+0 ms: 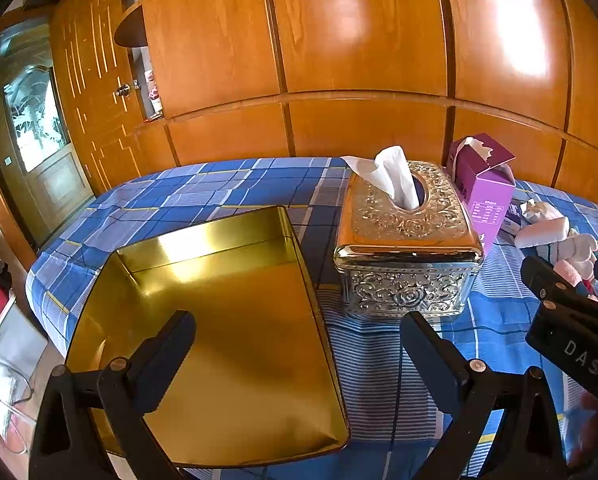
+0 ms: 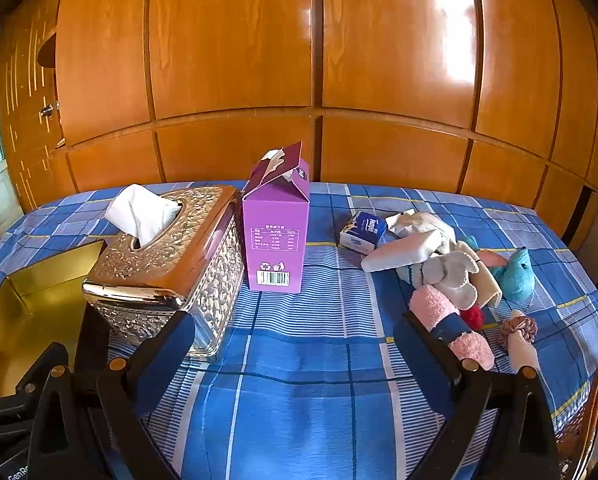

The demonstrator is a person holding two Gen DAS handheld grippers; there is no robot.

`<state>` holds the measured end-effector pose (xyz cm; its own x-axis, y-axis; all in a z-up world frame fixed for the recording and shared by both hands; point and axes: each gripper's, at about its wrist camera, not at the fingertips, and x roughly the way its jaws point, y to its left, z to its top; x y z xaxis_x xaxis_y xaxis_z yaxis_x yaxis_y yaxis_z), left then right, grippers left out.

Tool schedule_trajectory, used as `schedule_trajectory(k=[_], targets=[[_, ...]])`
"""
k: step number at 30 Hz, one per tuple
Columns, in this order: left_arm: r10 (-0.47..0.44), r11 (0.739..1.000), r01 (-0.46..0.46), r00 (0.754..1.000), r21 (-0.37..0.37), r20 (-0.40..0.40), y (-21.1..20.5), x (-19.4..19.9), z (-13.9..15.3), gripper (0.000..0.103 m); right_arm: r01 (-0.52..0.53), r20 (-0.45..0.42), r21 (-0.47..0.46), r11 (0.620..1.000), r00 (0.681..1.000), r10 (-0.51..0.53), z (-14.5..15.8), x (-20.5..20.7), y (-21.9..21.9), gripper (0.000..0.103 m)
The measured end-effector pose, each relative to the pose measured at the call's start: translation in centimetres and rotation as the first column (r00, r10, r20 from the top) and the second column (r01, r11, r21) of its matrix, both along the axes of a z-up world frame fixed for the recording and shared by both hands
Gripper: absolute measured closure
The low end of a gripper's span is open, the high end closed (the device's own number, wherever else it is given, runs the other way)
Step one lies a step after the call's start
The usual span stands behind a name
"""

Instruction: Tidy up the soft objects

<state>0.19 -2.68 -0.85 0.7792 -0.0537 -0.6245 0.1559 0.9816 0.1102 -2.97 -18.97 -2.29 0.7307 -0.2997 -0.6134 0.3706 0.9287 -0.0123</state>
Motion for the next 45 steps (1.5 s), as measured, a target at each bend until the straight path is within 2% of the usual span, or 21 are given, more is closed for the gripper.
schedule_trajectory(k=[22,31,35,37,42,45], targets=[[-0.006,1.0,0.006,1.0,0.002,0.001,-0.3,0.0,0.1,0.0,0.004,0.006,-0.002,1.0,1.0,-0.004,0.3,0.0,-0.3,0.002],[-0.037,0.999,0.037,0.999,0.011,0.009,-0.8,-0.4,0.2,0.0,0.045,0.022,-0.01,0.999,0.999,-0.045,1.1,-0.4,-2.3,0.002],[-0.087,0.996,0.087,0.996,0.016,0.018,-1.3,-0.8,0.7,0.0,0.083,0.038,-0.016,0.996,0.996,-0.082,2.0,-0.7,-4.2,0.002],[-0.131,0.991,0.131,0.991,-0.006,0.02,-1.5,-1.1,1.2,0.0,0.111,0.048,-0.02,0.994,0.993,-0.11,2.6,-1.0,-5.8,0.002],[-0.285,0.954,0.286,0.958,-0.087,0.027,-2.5,-2.0,2.5,0.0,0.197,0.049,0.002,0.98,0.979,-0.197,3.4,-2.2,-10.8,0.002],[-0.372,0.925,0.372,0.928,-0.081,0.023,-4.3,-2.3,3.0,0.0,0.267,0.048,0.025,0.964,0.962,-0.267,3.8,-3.7,-14.5,0.002]])
